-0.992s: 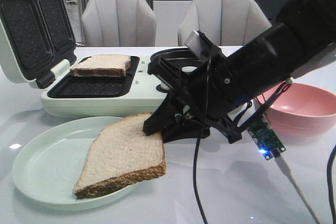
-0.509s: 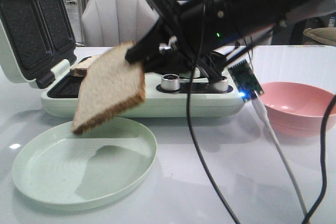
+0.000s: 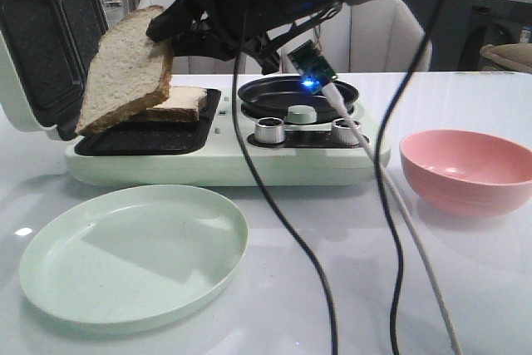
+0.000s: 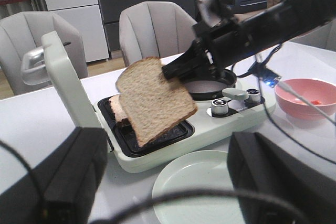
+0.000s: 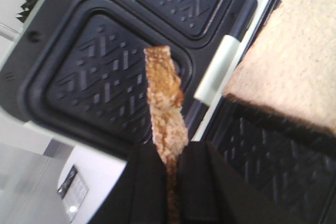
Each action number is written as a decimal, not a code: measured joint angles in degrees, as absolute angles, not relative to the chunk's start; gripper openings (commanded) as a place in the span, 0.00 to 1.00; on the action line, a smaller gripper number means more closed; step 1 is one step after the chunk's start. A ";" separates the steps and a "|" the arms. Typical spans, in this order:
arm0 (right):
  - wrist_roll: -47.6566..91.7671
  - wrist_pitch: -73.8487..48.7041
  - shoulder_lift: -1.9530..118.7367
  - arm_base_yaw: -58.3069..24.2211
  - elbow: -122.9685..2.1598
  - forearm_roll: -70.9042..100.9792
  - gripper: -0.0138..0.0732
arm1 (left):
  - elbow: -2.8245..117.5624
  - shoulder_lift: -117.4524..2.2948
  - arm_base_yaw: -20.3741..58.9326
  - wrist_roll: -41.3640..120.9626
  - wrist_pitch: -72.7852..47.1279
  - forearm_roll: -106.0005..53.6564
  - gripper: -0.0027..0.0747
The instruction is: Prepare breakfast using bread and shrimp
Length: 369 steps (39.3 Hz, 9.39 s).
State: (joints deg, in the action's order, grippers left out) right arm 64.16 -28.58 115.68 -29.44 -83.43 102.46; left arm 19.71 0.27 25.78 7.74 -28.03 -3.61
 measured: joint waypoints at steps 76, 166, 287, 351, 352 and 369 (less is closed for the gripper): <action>-10.68 -27.79 50.45 -28.37 -48.99 -6.99 0.80 | 19.71 0.27 25.78 7.74 -28.03 -3.61 0.72; -11.04 -16.06 -0.60 -28.37 -10.70 -6.57 0.80 | 53.19 -53.15 23.15 3.73 -23.32 -3.53 0.72; -11.04 -16.06 -0.60 -28.37 -10.70 -6.57 0.80 | 83.40 -104.41 10.05 43.67 -51.22 -44.83 0.19; -11.04 -12.82 -0.60 -28.37 -10.70 -6.57 0.80 | 22.52 -8.99 10.05 7.27 -28.79 -4.34 0.19; -11.04 -12.47 -0.60 -28.37 -10.70 -6.57 0.80 | 22.05 -7.43 10.05 7.27 -28.79 -4.34 0.19; -11.04 -12.66 1.45 -28.37 -12.16 -1.48 0.80 | 18.72 -0.17 10.05 7.27 -28.30 -4.56 0.18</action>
State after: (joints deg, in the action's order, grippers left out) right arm -11.04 -12.66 1.45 -28.37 -12.16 -1.48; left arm 18.72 -0.17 10.05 7.27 -28.30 -4.56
